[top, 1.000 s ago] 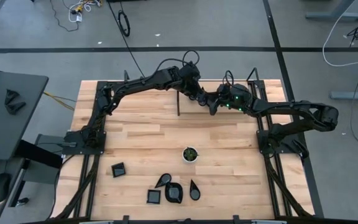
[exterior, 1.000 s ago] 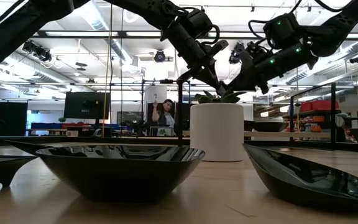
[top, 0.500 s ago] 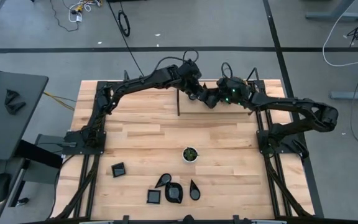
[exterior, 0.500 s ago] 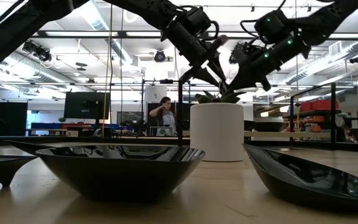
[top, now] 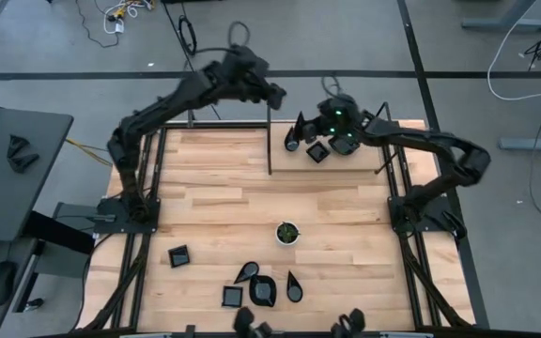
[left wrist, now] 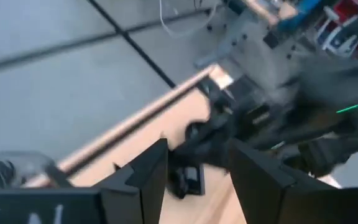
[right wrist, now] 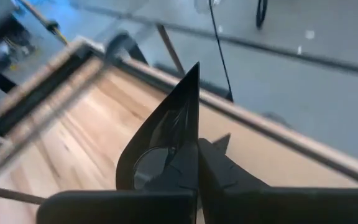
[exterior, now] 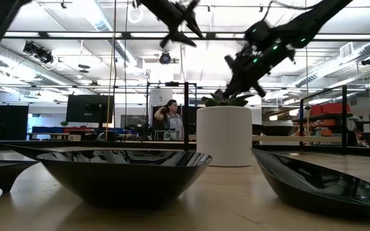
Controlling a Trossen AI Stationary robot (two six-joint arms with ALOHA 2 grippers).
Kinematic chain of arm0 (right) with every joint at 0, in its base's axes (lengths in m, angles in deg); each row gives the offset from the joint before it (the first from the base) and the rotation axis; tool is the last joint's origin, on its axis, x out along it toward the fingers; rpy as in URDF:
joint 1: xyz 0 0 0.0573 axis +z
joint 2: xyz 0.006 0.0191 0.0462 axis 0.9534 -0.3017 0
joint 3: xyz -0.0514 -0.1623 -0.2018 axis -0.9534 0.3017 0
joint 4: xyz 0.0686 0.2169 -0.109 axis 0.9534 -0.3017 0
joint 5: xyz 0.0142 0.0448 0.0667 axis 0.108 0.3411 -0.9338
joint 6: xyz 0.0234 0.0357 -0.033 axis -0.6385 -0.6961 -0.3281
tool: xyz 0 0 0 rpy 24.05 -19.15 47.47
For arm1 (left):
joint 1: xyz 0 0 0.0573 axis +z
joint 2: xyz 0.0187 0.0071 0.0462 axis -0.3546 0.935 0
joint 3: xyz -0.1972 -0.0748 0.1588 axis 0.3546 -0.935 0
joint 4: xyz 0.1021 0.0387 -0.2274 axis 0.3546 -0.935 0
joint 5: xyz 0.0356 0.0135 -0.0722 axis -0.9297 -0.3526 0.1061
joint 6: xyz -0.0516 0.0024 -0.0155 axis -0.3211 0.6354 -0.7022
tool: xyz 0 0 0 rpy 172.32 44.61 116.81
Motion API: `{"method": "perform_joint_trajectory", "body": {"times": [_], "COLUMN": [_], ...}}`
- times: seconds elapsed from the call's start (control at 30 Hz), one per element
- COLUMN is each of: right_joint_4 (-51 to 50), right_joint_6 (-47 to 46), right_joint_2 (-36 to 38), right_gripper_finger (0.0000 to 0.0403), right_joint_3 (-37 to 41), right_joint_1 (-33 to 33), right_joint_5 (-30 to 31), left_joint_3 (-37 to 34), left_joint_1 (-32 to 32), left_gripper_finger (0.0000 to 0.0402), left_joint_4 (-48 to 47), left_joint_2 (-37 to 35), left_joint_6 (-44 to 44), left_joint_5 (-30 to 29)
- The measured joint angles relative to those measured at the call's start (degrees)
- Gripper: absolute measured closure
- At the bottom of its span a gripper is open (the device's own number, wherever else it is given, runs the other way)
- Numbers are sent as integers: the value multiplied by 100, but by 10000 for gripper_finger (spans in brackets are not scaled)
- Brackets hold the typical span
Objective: Pick & Place Mini shaped plates
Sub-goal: Stack the drop shaped plate on top of the drop shaped plate on the shelf
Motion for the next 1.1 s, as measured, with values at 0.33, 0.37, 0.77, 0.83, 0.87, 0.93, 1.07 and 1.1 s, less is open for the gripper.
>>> {"method": "perform_joint_trajectory", "body": {"times": [0.33,0.37,0.77,0.83,0.87,0.93,1.07,1.1], "right_joint_4": [-258,-223,-13,-17,-25,-3,10,4], "right_joint_6": [-458,-496,-815,-915,-936,-931,-768,-657], "right_joint_2": [-1285,-1340,-1672,-1712,-1719,-1719,-1654,-1590], "right_gripper_finger": [402,402,383,377,373,361,321,310], "right_joint_3": [-530,-530,-543,-543,-543,-543,-541,-541], "right_joint_1": [-2,-2,4,5,7,7,6,-5], "right_joint_5": [4,4,56,54,54,54,49,-9], "left_joint_3": [0,0,-7,-7,-7,-7,-7,-7], "left_joint_1": [-115,-131,-199,-199,-199,-199,-199,-199], "left_gripper_finger": [236,236,236,236,236,236,236,236], "left_joint_4": [-192,-259,-449,-451,-453,-462,-462,-464], "left_joint_2": [-636,-632,-599,-599,-599,-599,-599,-599], "left_joint_6": [597,595,603,603,603,599,599,599], "left_joint_5": [-1128,-1149,-1222,-1222,-1224,-1224,-1222,-1224]}}
